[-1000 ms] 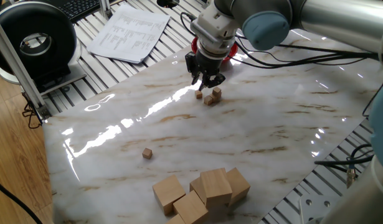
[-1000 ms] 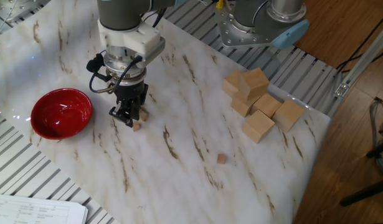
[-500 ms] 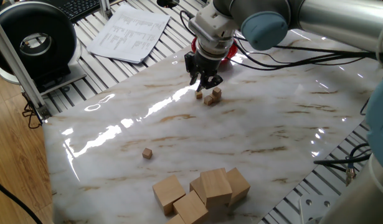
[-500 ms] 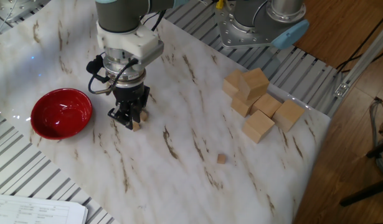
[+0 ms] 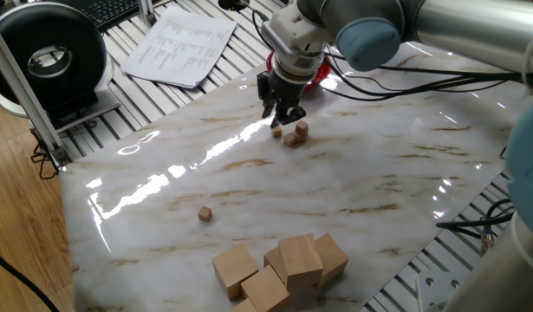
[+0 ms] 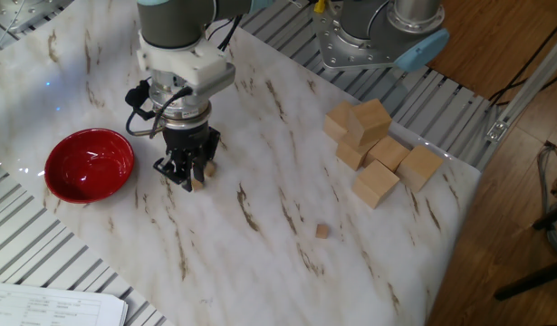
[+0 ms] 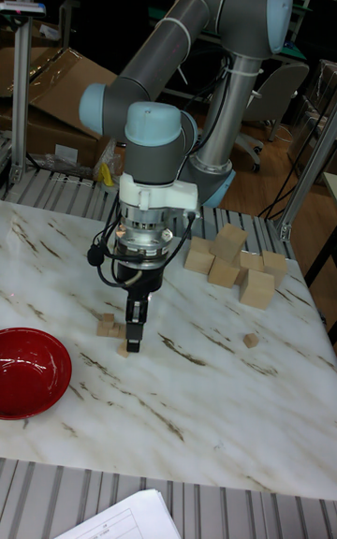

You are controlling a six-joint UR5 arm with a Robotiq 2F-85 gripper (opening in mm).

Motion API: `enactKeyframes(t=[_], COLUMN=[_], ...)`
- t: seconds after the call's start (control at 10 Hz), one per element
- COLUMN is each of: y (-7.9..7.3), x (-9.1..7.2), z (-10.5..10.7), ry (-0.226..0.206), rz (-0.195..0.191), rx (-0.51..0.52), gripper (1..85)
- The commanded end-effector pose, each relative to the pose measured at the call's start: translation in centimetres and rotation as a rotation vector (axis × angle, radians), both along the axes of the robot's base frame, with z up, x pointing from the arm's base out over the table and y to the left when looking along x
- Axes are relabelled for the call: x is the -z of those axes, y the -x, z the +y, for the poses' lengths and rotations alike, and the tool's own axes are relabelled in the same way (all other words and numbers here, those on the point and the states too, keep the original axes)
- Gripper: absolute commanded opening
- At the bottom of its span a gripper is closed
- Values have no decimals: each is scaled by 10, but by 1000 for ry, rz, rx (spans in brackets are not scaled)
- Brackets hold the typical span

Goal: Stack the blocks into a pyramid shape

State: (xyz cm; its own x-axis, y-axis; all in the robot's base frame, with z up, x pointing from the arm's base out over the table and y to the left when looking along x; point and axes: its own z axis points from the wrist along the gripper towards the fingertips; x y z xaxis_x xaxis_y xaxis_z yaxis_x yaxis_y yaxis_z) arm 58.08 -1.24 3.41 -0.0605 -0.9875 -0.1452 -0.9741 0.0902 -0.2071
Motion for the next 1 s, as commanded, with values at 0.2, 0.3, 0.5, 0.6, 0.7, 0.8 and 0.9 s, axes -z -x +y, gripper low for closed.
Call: enactKeyframes(t=[0.2, 0.3, 0.5, 0.6, 0.7, 0.8, 0.9], y=[4, 8, 19, 22, 25, 25, 25], x=[2, 4, 6, 7, 7, 7, 7], z=[-8, -13, -21, -31, -29, -28, -27], ry=[15, 34, 62, 97, 87, 81, 74], rz=[26, 39, 85, 97, 110, 110, 111], rx=[50, 49, 80, 90, 117, 132, 141], gripper=[340, 347, 360, 360, 360, 373, 380])
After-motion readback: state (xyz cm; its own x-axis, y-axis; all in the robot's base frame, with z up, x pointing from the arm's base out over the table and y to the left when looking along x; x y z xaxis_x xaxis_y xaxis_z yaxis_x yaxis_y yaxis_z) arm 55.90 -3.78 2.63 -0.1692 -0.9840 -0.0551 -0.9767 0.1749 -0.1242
